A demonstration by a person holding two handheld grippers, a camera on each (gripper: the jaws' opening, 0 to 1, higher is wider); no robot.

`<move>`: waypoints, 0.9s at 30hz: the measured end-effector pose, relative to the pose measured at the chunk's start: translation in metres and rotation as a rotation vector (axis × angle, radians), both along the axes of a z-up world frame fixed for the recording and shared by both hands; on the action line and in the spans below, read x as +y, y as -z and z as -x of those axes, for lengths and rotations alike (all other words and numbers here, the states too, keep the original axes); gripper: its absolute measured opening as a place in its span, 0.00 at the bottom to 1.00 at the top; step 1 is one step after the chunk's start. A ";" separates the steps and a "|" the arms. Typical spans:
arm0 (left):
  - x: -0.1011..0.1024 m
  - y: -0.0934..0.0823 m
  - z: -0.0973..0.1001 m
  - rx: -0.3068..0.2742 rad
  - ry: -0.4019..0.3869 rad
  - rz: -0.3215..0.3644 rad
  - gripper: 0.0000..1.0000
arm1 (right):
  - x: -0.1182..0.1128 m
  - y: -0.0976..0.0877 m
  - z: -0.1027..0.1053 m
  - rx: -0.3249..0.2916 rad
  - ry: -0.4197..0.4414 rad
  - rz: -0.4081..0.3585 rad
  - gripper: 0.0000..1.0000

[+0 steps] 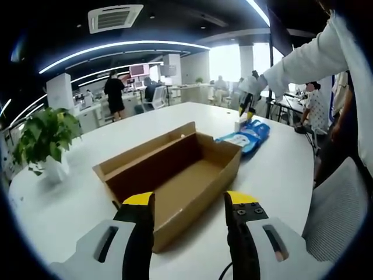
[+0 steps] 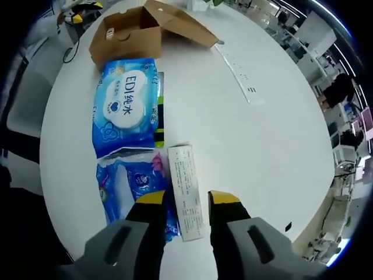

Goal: Operate the shoe box by opening the lid, removing the specified soft item, and placing it in the target area until the item is outside and the box remains undamaged.

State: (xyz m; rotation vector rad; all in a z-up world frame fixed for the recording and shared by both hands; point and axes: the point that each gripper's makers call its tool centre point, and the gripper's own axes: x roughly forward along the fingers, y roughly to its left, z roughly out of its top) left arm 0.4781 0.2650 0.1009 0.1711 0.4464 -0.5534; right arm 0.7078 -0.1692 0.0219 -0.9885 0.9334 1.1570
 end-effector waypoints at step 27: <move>-0.002 -0.004 0.006 -0.017 0.016 0.018 0.49 | 0.066 -0.030 0.036 0.001 -0.098 -0.110 0.26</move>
